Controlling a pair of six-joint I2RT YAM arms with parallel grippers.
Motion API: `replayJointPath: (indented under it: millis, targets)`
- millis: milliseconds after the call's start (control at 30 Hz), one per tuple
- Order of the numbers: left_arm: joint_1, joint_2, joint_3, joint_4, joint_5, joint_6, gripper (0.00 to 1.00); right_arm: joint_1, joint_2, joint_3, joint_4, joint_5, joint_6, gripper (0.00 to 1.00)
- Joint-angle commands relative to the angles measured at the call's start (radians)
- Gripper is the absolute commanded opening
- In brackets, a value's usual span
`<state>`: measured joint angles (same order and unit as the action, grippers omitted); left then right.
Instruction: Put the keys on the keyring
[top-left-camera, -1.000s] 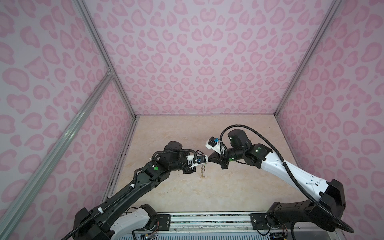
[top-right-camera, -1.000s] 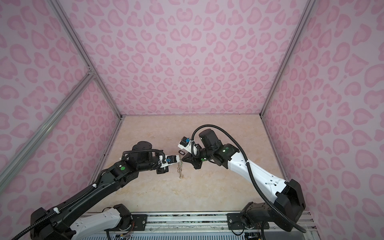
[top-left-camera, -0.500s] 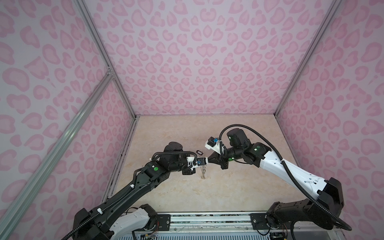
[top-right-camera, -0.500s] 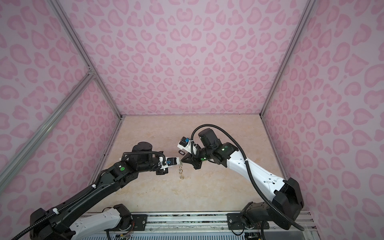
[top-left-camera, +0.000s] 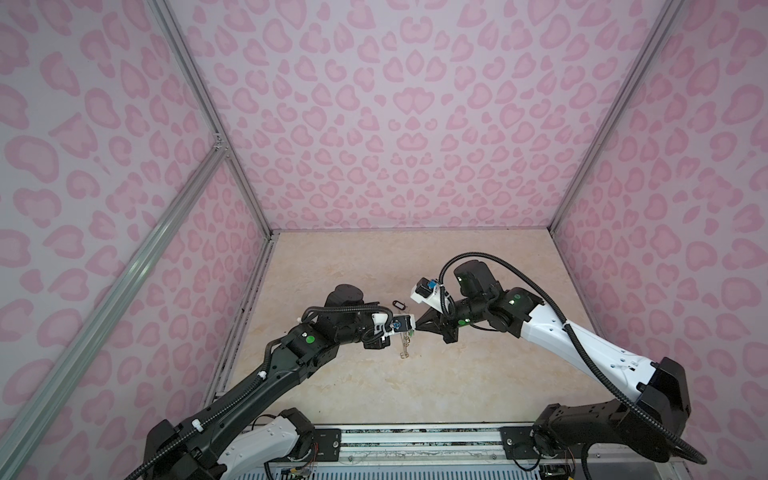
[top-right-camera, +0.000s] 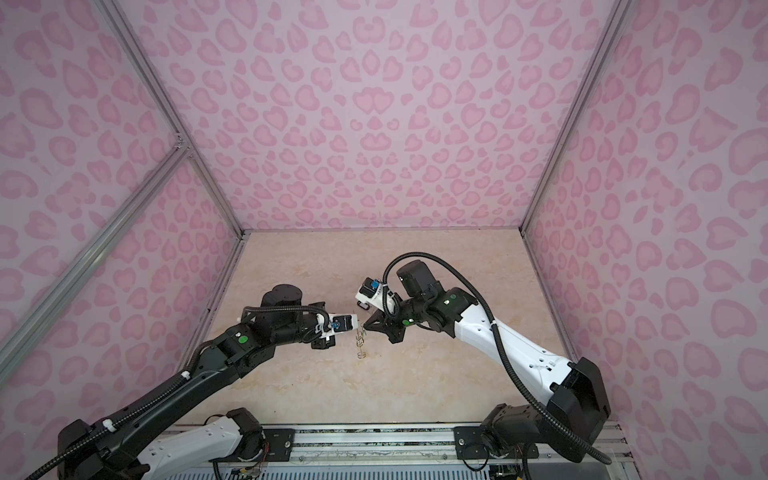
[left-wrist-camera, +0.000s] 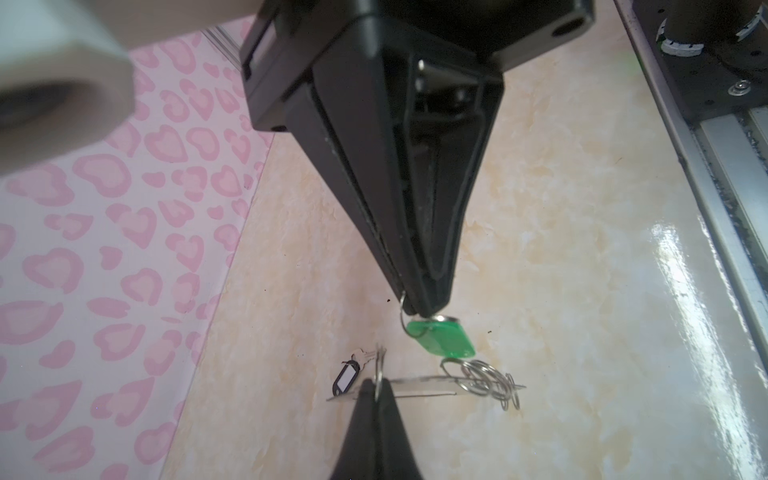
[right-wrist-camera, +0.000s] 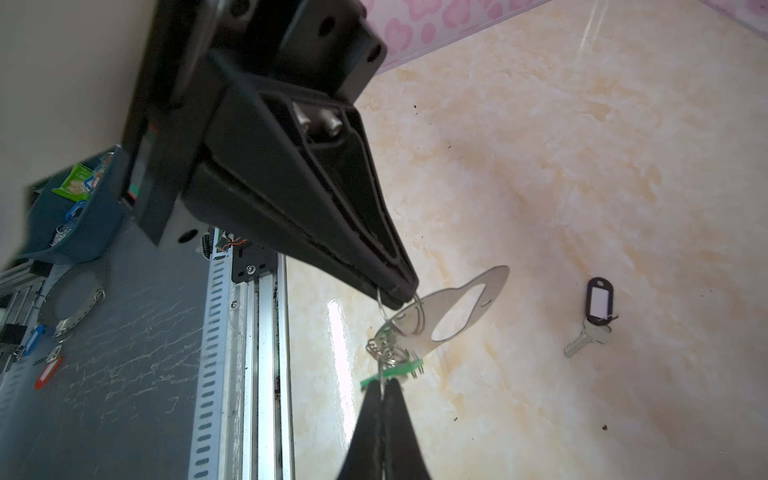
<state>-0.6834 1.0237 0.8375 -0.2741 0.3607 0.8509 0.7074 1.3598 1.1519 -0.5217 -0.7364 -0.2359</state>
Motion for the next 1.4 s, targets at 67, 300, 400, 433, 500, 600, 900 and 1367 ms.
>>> replayJointPath:
  millis: [67,300,400,433,500,600,900,1367]
  targets:
    - [0.000,-0.008,-0.006,0.055,0.083,0.049,0.03,0.002,-0.040,-0.032,0.015,0.102,-0.035,0.00]
    - [0.033,0.049,0.039,-0.008,0.314,0.028,0.03,0.003,-0.202,-0.179,0.201,0.238,-0.164,0.00]
    - [0.043,0.074,0.058,-0.022,0.376,0.005,0.03,0.001,-0.285,-0.285,0.347,0.266,-0.198,0.00]
    - [0.047,0.082,0.065,-0.026,0.395,0.000,0.03,0.003,-0.306,-0.311,0.383,0.267,-0.212,0.00]
    - [0.053,0.099,0.077,-0.036,0.429,-0.010,0.03,0.004,-0.346,-0.361,0.450,0.274,-0.230,0.00]
    - [0.054,0.131,0.099,-0.050,0.467,-0.022,0.03,0.006,-0.373,-0.397,0.487,0.290,-0.271,0.00]
    - [0.055,0.226,0.177,-0.114,0.521,-0.042,0.03,0.009,-0.369,-0.391,0.472,0.246,-0.402,0.00]
    - [0.054,0.268,0.210,-0.134,0.538,-0.056,0.03,0.035,-0.374,-0.365,0.351,0.224,-0.564,0.00]
